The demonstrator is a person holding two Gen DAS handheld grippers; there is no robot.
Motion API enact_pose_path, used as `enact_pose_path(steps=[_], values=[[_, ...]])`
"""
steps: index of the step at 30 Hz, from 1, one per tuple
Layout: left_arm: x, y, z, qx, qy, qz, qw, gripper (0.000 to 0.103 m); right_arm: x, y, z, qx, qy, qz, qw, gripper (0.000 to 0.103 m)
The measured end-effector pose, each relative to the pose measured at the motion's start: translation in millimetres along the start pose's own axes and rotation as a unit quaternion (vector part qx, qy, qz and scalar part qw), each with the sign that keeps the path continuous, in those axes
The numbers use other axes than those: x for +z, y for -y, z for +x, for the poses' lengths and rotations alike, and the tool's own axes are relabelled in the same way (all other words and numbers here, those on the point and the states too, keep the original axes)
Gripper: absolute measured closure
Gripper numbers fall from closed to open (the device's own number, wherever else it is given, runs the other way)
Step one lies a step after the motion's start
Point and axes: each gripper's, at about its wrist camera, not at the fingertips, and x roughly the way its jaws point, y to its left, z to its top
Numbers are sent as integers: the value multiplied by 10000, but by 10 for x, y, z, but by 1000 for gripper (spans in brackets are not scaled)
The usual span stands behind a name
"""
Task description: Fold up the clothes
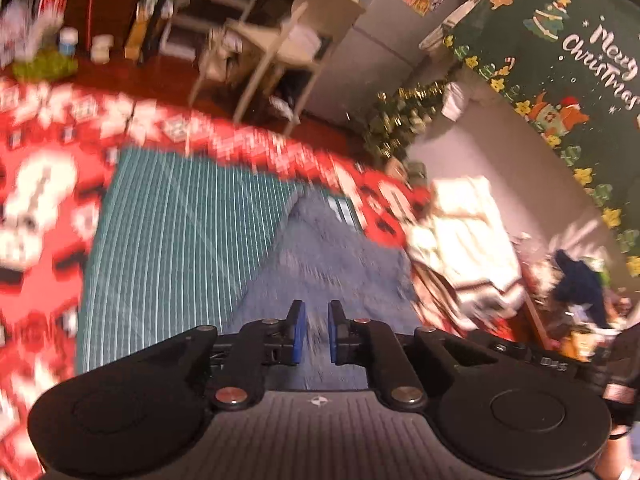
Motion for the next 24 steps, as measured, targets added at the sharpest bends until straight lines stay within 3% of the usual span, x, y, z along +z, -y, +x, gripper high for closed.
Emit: enact_pose_path(steps=[3,9,13,15,17,20,24], values=[[-226,-2,-92,-16,-267,-84,9996,93,-178,-138,-89,203,-247,-184,9993,89],[-564,27,-131,544,-539,100,9970,93,-538,-336,-125,206,-648,-587,9960,89],[-637,-112,-142,645,-731,-119,9952,93,-661,-191,-50,47,-975,-233,9949,89],[-666,-161,-139,770,-863,-187,9931,93,-709,-116,-41,9,-1085,-60,9941,96],[-692,-202,-151,908,-966,-215,9909,93,-745,-79,-92,10,-1148,31,9934,96],[-700,-223,-177,863,-1087,-290,9899,93,-781,-105,-182,-51,-1275,-50,9918,96],[-631,-100,-194,871,-1291,21,9878,93,-749,-186,-263,-35,-1505,-235,9883,90]])
